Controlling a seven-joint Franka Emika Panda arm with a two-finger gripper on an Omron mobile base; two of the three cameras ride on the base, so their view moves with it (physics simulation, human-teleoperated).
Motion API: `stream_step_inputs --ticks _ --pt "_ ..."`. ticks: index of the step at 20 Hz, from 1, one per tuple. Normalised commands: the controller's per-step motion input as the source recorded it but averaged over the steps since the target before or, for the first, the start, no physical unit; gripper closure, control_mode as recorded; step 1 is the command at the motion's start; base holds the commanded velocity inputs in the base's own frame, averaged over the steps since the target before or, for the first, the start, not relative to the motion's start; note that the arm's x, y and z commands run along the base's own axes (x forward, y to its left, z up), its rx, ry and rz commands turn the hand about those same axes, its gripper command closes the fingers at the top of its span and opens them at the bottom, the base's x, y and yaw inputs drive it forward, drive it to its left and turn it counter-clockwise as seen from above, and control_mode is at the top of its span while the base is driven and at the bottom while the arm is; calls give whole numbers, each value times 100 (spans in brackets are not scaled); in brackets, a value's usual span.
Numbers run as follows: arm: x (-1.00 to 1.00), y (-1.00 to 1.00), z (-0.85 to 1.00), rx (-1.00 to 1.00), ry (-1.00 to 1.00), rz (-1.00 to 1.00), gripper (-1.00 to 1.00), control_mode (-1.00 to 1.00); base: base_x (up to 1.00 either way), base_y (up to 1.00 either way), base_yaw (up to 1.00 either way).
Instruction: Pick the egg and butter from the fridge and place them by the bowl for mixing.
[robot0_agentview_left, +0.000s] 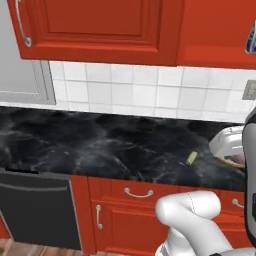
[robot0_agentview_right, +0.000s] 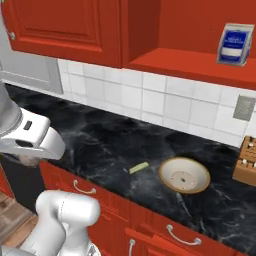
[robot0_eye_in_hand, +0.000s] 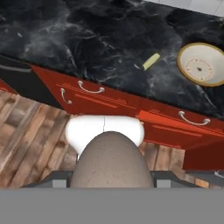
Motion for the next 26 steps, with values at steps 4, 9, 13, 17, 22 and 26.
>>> stream_step_inputs --ticks 4,9,13,17,22,26 --pt "0 0 0 0 0 0 100 100 53 0 -51" --pt "0 0 0 0 0 0 100 100 45 0 -48" --pt "0 0 0 0 0 0 100 100 29 1 -32" --pt "0 0 0 0 0 0 100 100 49 1 -16" --pt "0 0 0 0 0 0 100 100 53 -5 -9" --pt "0 0 0 0 0 0 100 100 45 -18 -8"
